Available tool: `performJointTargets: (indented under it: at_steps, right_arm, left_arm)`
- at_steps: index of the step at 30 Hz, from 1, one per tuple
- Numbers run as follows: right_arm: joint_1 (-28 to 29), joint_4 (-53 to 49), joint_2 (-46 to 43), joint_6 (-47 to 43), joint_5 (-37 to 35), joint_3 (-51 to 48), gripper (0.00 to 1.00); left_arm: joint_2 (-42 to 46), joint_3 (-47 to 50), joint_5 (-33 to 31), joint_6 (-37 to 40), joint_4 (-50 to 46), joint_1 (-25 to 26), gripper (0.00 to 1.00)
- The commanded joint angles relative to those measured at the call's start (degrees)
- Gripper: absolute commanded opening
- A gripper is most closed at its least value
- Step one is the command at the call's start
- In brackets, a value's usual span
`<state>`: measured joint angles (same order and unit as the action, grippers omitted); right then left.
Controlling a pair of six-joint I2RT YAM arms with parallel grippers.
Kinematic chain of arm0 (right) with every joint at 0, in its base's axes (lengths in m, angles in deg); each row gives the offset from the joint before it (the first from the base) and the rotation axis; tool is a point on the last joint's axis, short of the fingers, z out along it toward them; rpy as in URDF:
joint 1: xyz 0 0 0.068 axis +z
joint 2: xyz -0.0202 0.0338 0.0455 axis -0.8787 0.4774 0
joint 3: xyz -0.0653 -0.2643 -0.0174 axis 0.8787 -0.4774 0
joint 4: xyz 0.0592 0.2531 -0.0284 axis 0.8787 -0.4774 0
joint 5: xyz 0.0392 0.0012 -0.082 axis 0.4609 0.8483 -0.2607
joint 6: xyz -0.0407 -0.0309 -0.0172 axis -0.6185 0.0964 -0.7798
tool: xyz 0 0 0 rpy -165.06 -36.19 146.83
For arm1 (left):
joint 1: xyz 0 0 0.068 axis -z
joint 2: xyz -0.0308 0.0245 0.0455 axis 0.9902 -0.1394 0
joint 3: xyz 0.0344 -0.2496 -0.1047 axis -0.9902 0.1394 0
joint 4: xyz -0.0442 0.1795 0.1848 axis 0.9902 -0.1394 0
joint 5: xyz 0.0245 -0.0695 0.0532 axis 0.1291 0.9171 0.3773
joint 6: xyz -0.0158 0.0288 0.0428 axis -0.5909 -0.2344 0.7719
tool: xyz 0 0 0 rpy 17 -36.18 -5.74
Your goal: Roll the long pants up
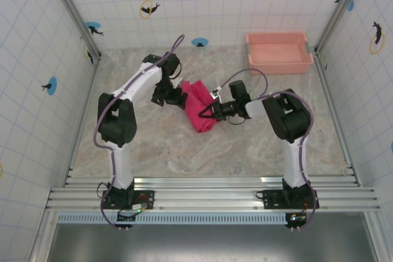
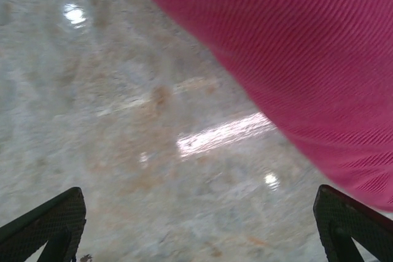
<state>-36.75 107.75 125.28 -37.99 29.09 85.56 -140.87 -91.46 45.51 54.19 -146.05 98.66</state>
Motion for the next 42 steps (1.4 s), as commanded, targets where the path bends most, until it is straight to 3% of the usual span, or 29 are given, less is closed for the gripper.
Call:
performJointTargets:
  at_steps: [1, 9, 13, 20, 28, 30, 32, 36, 42]
  right_arm:
    - [-0.44, -0.72, 3.73, 2.92, -3.91, -1.21, 0.33]
    - [0.05, 0.57, 5.89, 4.33, -1.43, 0.06, 0.33]
    - [1.40, 0.44, 6.97, 4.57, -0.55, 0.39, 0.33]
    - [2.78, -2.11, 9.25, 3.98, 0.15, 2.39, 0.33]
    - [2.99, -4.97, 9.43, 2.10, 0.00, 3.30, 0.35]
    - [2.84, -8.41, 8.50, -0.26, 0.23, 3.79, 0.39]
    - [2.53, -17.75, 6.18, -6.80, -0.68, 5.27, 0.51]
    - [1.31, -49.93, 0.28, -29.51, -3.95, 13.56, 0.70]
    - [-6.43, -50.58, -10.48, -28.05, -8.80, 8.29, 0.83]
  left_arm:
    - [0.85, 5.80, 9.82, -10.92, 14.24, -0.05, 0.98]
    - [-2.35, 6.73, 9.53, -16.47, 21.44, -0.10, 0.97]
    - [-3.35, 8.21, 14.41, -21.27, 30.62, -0.17, 0.98]
    - [-8.63, 5.81, 19.92, -25.09, 35.71, 0.89, 0.98]
    - [-19.96, -8.87, 16.22, -21.60, 19.32, 4.10, 0.98]
    - [-22.05, -11.66, 14.90, -20.67, 15.86, 4.79, 0.98]
    - [-23.65, -13.64, 12.95, -20.30, 12.19, 5.25, 0.98]
    - [-25.32, -14.90, 9.68, -19.16, 7.89, 5.87, 0.97]
    - [-25.16, -14.74, 5.11, -18.05, 4.21, 6.62, 0.98]
